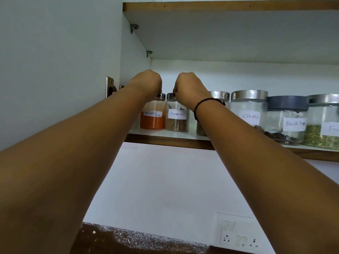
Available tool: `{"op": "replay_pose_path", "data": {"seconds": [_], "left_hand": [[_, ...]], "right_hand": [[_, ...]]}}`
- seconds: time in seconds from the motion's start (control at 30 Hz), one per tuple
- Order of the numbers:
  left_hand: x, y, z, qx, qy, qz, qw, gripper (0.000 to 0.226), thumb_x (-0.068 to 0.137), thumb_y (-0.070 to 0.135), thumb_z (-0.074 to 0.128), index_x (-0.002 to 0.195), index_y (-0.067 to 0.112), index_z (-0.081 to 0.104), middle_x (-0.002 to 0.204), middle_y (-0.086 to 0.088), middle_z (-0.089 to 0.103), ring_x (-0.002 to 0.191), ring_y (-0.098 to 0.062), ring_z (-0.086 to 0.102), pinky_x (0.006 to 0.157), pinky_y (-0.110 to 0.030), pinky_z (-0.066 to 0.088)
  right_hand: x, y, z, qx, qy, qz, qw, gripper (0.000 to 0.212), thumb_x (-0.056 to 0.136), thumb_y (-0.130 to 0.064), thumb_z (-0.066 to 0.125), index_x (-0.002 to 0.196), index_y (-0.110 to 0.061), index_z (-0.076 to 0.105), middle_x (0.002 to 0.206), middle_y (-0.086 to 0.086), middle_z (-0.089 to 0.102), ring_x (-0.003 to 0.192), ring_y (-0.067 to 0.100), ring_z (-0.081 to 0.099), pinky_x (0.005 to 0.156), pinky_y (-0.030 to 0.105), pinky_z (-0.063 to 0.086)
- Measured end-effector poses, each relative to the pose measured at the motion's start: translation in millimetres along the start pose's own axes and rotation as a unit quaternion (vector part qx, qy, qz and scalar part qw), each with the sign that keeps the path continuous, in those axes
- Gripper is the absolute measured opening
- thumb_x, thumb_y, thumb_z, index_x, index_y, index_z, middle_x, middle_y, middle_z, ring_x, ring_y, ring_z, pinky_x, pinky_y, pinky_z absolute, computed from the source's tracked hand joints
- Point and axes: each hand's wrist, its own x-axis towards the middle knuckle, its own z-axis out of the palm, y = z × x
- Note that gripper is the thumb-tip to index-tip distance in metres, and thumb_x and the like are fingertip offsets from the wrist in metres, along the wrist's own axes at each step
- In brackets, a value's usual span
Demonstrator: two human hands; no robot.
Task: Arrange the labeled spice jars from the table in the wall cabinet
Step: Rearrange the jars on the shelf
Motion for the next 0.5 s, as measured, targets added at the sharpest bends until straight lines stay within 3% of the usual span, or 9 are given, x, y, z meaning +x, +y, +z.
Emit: {"op": "replay_pose_path", "data": {"seconds": [0.23, 0.4, 0.47, 0.5], "left_hand": [[11, 5, 2, -0.019, -0.035, -0.007, 0.999, 0.025, 0.094, 0.009, 0.062, 0.117, 0.006, 0.071, 0.117, -0.013, 0.069, 0.106, -0.028, 0.064, 0.096, -0.038, 0.053], [20, 0, 12, -0.040, -0.041, -0.001, 0.998, 0.028, 0.095, 0.008, 0.061, 0.121, 0.008, 0.070, 0.120, -0.012, 0.068, 0.111, -0.028, 0.063, 0.099, -0.040, 0.051], [25, -2, 16, -0.042, -0.052, -0.013, 0.998, 0.029, 0.096, 0.008, 0.059, 0.123, 0.006, 0.068, 0.120, -0.009, 0.068, 0.108, -0.026, 0.062, 0.093, -0.033, 0.053], [27, -2, 19, -0.043, -0.062, -0.019, 0.997, 0.031, 0.096, 0.008, 0.056, 0.125, 0.004, 0.067, 0.120, -0.008, 0.066, 0.103, -0.023, 0.060, 0.083, -0.025, 0.053]], "right_hand": [[10, 5, 12, 0.004, 0.006, 0.002, 1.000, 0.005, 0.089, -0.002, 0.063, 0.091, -0.007, 0.064, 0.089, 0.010, 0.055, 0.077, 0.021, 0.051, 0.068, 0.026, 0.040], [18, 10, 23, 0.015, -0.004, 0.001, 1.000, 0.014, 0.091, -0.003, 0.062, 0.103, -0.003, 0.070, 0.100, 0.014, 0.066, 0.078, 0.021, 0.052, 0.069, 0.025, 0.040], [18, 10, 25, 0.013, -0.006, 0.000, 1.000, 0.016, 0.090, -0.003, 0.062, 0.103, -0.005, 0.071, 0.103, 0.015, 0.068, 0.078, 0.021, 0.053, 0.069, 0.025, 0.041], [18, 11, 28, 0.012, -0.006, -0.002, 1.000, 0.017, 0.089, -0.001, 0.062, 0.103, -0.005, 0.071, 0.103, 0.015, 0.067, 0.079, 0.022, 0.054, 0.069, 0.026, 0.041]]}}
